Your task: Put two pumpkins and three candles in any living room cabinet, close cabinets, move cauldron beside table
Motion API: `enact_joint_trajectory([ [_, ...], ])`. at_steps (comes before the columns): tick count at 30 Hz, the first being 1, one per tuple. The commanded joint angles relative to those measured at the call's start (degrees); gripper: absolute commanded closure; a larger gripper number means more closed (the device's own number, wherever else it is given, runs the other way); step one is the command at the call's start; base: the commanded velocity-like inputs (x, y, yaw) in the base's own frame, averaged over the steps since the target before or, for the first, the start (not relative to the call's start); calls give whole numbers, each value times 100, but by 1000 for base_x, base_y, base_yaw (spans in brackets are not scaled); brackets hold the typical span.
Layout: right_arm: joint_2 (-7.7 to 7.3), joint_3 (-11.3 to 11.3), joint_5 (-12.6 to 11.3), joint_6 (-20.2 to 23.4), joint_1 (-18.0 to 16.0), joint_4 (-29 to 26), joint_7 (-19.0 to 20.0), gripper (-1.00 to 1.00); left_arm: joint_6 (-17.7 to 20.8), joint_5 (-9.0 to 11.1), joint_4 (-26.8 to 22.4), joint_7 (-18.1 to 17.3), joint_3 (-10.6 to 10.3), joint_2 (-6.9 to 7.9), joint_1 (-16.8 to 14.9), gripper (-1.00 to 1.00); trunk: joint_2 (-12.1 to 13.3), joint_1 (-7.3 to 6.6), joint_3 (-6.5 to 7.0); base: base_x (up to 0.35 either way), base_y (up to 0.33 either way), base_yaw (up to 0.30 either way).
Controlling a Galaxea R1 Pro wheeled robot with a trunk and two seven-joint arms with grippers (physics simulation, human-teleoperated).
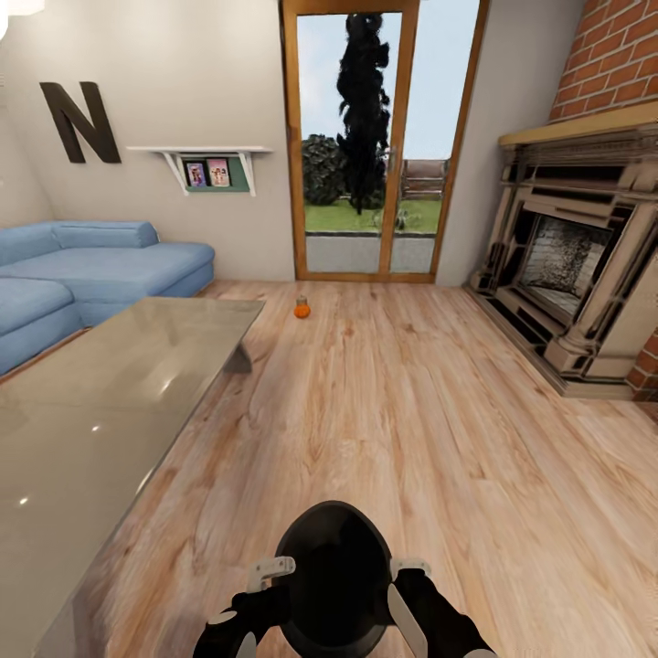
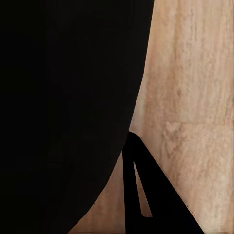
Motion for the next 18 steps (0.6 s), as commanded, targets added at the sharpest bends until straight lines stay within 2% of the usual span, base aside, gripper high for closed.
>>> enact_joint_trajectory([
  [1,0,-11,9,-7,-4,-439,1,100,22,-116,2,27,14,3,1,100,-1,0,0,-247,0,48],
  [13,0,-11,9,-13,-4,-439,7,100,22,-122,2,27,15,3,1,100,-1,0,0,-279,-99,123],
  [18,0,-11,9,-14,-4,-439,5,100,22,-121,2,28,14,3,1,100,-1,0,0,-290,-127,46],
])
